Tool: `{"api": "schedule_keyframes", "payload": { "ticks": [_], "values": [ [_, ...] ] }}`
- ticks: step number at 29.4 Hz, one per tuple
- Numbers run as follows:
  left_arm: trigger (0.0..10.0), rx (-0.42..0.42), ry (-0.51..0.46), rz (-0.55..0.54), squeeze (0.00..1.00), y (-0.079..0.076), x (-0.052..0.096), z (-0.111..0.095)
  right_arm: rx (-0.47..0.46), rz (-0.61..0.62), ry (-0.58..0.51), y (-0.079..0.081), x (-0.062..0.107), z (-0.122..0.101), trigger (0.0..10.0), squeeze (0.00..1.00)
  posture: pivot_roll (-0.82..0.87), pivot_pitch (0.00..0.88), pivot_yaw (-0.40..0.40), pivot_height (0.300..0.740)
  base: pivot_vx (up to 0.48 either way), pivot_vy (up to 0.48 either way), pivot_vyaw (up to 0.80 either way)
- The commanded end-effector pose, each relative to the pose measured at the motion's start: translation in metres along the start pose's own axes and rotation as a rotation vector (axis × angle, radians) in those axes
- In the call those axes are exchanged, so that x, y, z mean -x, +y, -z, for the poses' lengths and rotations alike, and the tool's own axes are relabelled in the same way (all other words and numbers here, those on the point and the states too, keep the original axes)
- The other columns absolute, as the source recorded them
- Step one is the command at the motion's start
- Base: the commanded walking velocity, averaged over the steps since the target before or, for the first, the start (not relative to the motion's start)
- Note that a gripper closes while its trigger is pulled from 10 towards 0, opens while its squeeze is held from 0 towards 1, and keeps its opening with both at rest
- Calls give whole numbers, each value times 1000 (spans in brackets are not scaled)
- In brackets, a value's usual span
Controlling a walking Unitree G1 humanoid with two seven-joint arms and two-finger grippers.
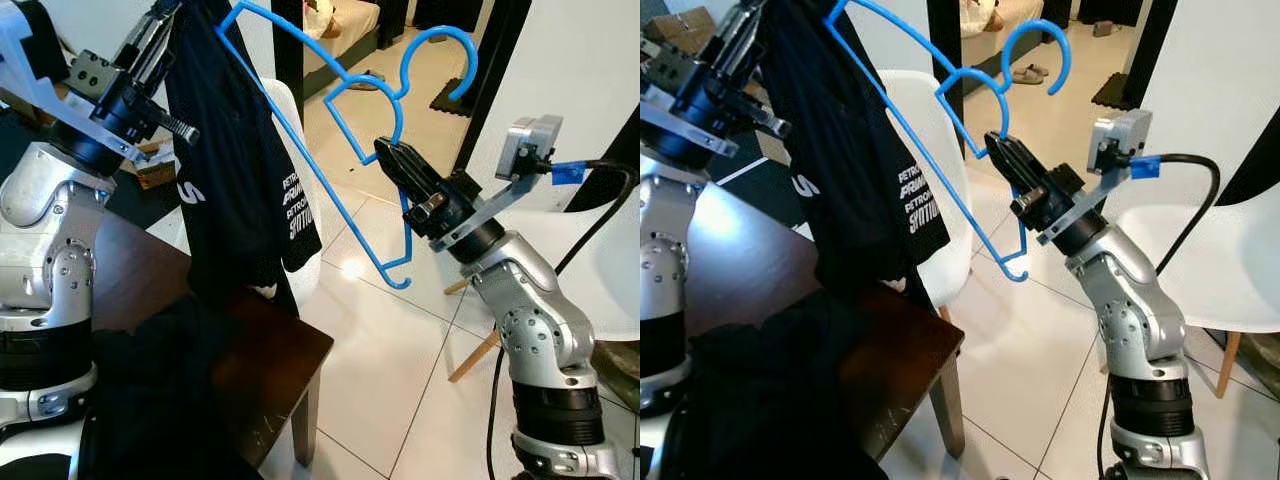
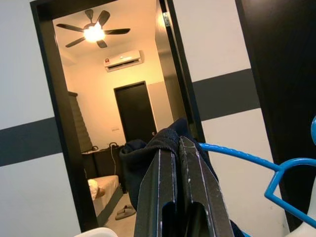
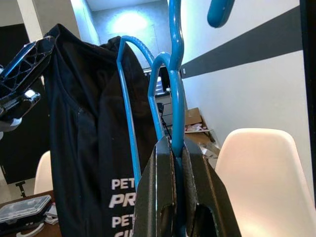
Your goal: Hang hanger
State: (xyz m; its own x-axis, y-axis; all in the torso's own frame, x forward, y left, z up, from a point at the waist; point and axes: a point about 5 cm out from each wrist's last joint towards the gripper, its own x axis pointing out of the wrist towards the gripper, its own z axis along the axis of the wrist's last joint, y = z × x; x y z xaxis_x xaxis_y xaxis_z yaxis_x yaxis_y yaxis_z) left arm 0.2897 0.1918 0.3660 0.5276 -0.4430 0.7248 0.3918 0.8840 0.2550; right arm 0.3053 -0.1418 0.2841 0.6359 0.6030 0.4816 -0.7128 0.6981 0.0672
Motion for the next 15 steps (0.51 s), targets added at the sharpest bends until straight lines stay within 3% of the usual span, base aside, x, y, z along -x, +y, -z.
{"api": "schedule_keyframes", "payload": {
  "ticks": [1,2,4,7,13,15],
  "values": [
    [0,-22,-5,71,0,-7,0,-5,19,72,72,-8,2,8,10000,0,35,115,31,740,0,0,0],
    [0,-15,16,117,0,-14,1,-1,32,81,94,-9,2,9,10000,0,35,115,31,740,0,0,0],
    [0,-15,16,117,0,-14,1,-1,32,81,94,-9,2,9,10000,0,35,115,31,740,0,0,0],
    [0,-5,103,233,0,-30,9,12,38,180,76,-19,-3,4,10000,0,35,119,30,740,0,0,0],
    [0,-46,171,268,0,-29,15,20,31,285,16,-29,-6,-4,10000,0,35,119,30,740,0,0,0],
    [0,-84,200,263,0,-21,17,22,14,357,-26,-37,-5,-10,10000,0,31,120,30,740,0,0,0]
  ]
}}
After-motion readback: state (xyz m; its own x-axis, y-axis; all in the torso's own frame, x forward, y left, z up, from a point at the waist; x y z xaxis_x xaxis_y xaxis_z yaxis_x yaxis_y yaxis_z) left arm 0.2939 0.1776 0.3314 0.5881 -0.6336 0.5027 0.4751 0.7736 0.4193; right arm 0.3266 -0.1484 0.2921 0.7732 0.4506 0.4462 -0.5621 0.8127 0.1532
